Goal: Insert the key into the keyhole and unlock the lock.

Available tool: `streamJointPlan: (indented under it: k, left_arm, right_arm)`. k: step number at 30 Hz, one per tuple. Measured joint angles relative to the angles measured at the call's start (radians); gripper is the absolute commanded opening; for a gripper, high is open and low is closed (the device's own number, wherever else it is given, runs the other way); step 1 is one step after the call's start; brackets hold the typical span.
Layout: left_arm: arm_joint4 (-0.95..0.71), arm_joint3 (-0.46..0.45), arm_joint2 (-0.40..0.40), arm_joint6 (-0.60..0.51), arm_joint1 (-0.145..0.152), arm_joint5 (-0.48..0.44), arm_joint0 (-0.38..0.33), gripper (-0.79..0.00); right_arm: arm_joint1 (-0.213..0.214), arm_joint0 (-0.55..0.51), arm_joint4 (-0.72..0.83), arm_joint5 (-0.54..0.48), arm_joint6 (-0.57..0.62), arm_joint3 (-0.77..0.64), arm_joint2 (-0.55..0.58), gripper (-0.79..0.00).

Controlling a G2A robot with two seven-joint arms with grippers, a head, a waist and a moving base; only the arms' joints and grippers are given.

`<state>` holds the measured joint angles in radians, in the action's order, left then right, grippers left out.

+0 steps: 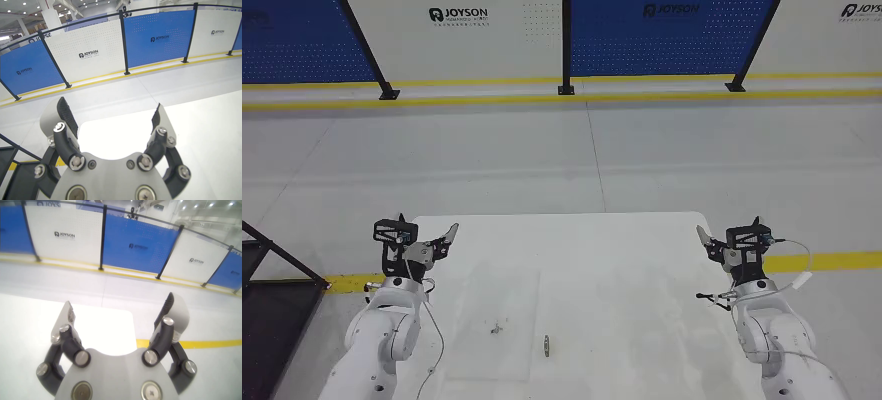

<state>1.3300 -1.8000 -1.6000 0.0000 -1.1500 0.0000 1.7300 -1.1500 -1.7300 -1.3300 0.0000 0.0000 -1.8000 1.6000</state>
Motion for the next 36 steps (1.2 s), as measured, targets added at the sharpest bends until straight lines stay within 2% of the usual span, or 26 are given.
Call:
streamJointPlan:
  k: [3, 7, 11, 17, 20, 22, 27, 33, 34, 35, 36]
  left_arm:
    - [-0.019, -0.008, 0.001, 0.003, -0.001, -0.019, 0.002, 0.0]
    - [-0.129, -0.044, -0.046, -0.007, 0.007, -0.182, 0.059, 0.0]
    - [-0.111, -0.122, -0.103, -0.05, 0.019, -0.35, 0.179, 0.0]
    - [-0.208, -0.225, -0.185, -0.143, 0.034, -0.626, 0.387, 0.0]
    - [-0.199, -0.243, -0.172, -0.224, 0.038, -0.69, 0.452, 0.0]
    - [-0.188, -0.247, -0.151, -0.268, 0.039, -0.689, 0.466, 0.0]
    - [-0.081, -0.255, -0.064, -0.358, 0.036, -0.593, 0.455, 0.0]
    - [-0.067, -0.211, 0.054, -0.521, 0.028, -0.45, 0.378, 0.0]
    - [-0.06, -0.2, 0.068, -0.539, 0.027, -0.435, 0.362, -0.018]
    - [-0.05, -0.183, 0.087, -0.555, 0.025, -0.417, 0.343, -0.123]
    - [-0.042, -0.171, 0.1, -0.564, 0.025, -0.405, 0.329, -0.129]
  right_arm:
    - [0.0, 0.0, 0.0, 0.0, 0.0, 0.0, 0.0, 0.0]
    - [0.0, 0.0, 0.0, 0.0, 0.0, 0.0, 0.0, 0.0]
    - [0.0, 0.0, 0.0, 0.0, 0.0, 0.0, 0.0, 0.0]
    - [0.0, 0.0, 0.0, 0.0, 0.0, 0.0, 0.0, 0.0]
    - [0.0, 0.0, 0.0, 0.0, 0.0, 0.0, 0.0, 0.0]
    - [0.0, 0.0, 0.0, 0.0, 0.0, 0.0, 0.0, 0.0]
    - [0.0, 0.0, 0.0, 0.0, 0.0, 0.0, 0.0, 0.0]
    - [0.0, 0.0, 0.0, 0.0, 0.0, 0.0, 0.0, 0.0]
    - [0.0, 0.0, 0.0, 0.0, 0.0, 0.0, 0.0, 0.0]
    - [0.0, 0.0, 0.0, 0.0, 0.0, 0.0, 0.0, 0.0]
    - [0.0, 0.0, 0.0, 0.0, 0.0, 0.0, 0.0, 0.0]
